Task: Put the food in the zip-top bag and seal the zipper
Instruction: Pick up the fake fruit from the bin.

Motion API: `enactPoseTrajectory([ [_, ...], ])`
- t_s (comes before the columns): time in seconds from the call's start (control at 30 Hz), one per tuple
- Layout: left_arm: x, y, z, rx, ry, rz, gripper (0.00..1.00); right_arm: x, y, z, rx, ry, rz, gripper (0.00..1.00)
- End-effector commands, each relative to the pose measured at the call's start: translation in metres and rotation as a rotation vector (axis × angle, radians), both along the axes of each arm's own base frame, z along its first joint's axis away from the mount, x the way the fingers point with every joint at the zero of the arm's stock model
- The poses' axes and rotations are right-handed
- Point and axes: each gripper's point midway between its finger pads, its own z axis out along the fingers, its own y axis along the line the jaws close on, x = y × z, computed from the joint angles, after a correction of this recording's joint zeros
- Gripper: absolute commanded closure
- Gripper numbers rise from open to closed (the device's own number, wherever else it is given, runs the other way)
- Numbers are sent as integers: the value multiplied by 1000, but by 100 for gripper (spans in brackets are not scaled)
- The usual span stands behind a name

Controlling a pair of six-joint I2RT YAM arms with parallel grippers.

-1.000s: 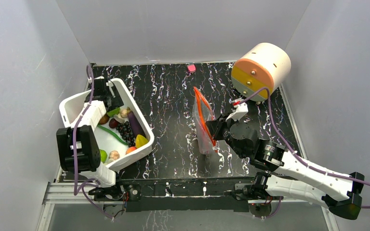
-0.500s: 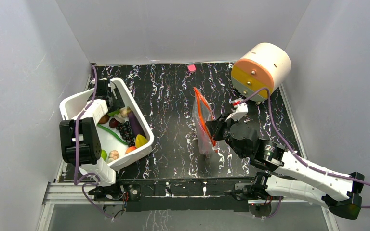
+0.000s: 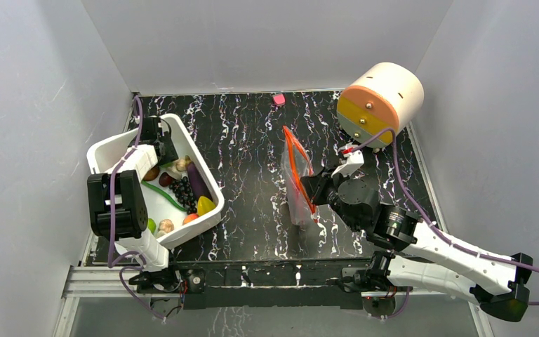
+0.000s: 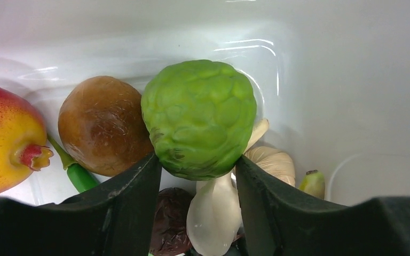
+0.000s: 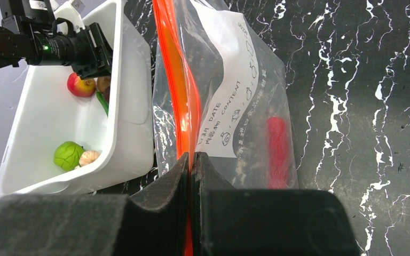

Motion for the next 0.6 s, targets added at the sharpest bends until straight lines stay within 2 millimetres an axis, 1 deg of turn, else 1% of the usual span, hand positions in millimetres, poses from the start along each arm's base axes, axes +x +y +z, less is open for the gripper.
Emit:
enactPoseTrajectory([
  [0.0,-1,4,16,9,-8,10,52,1,-1,18,61,-33,-12,100],
  [0.17,-7,7,30,26,-23,22,59,1,-1,18,63,-32,-11,100],
  [0.3,-9,8,44,39,-68,25,66,1,1,17,67,-30,-7,100],
  [0.43,-13,8,55,38,-94,33,69,0,3,17,69,-26,2,100],
  [0.57,-18,1,65,8,-119,24,71,0,5,14,66,-21,7,100],
])
